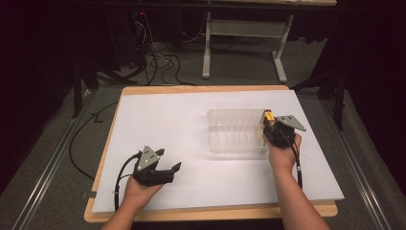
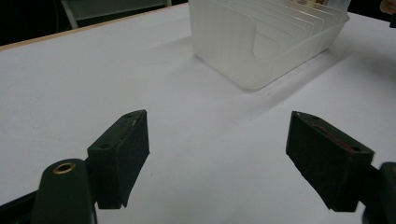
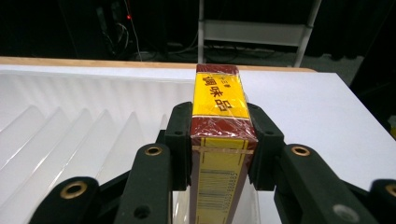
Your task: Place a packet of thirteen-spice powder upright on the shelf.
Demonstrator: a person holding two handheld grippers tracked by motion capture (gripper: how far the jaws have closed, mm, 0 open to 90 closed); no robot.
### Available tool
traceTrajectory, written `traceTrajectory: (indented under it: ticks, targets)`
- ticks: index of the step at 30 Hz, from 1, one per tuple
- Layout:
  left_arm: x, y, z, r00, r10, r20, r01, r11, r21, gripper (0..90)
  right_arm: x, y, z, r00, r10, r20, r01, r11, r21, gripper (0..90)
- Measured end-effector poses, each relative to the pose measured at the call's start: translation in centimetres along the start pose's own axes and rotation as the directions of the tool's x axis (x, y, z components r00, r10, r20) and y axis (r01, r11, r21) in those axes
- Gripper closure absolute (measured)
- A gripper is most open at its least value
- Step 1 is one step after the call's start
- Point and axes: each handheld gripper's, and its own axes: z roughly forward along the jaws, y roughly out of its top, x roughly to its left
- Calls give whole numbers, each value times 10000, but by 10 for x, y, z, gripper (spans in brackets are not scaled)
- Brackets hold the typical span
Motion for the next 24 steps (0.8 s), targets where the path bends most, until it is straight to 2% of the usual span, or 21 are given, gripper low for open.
traceTrajectory:
  ticks: [5,8,12,17,20,24]
  targets:
    - [0,0,0,10000,-11,11,11,10000,8,220,2,-2,-1,9997,-251,-53,251,9997,69,660]
    - [0,0,0,10000,-8,50,8,10000,43,220,4,-2,0,9988,-405,-261,409,9991,148,647]
    - [1,0,0,10000,-27,60,27,10000,40,220,5,2,0,9986,-379,-373,391,9988,297,595]
    - [1,-1,0,10000,-57,72,57,10000,3,220,6,8,0,9974,-279,-659,313,9982,517,469]
    - [1,-1,0,9999,-32,107,31,10000,41,220,5,10,-1,9962,-254,-831,288,9988,399,412]
    - [1,-1,1,9999,-12,103,12,10000,57,220,3,14,-2,9948,-127,-1009,179,9986,506,324]
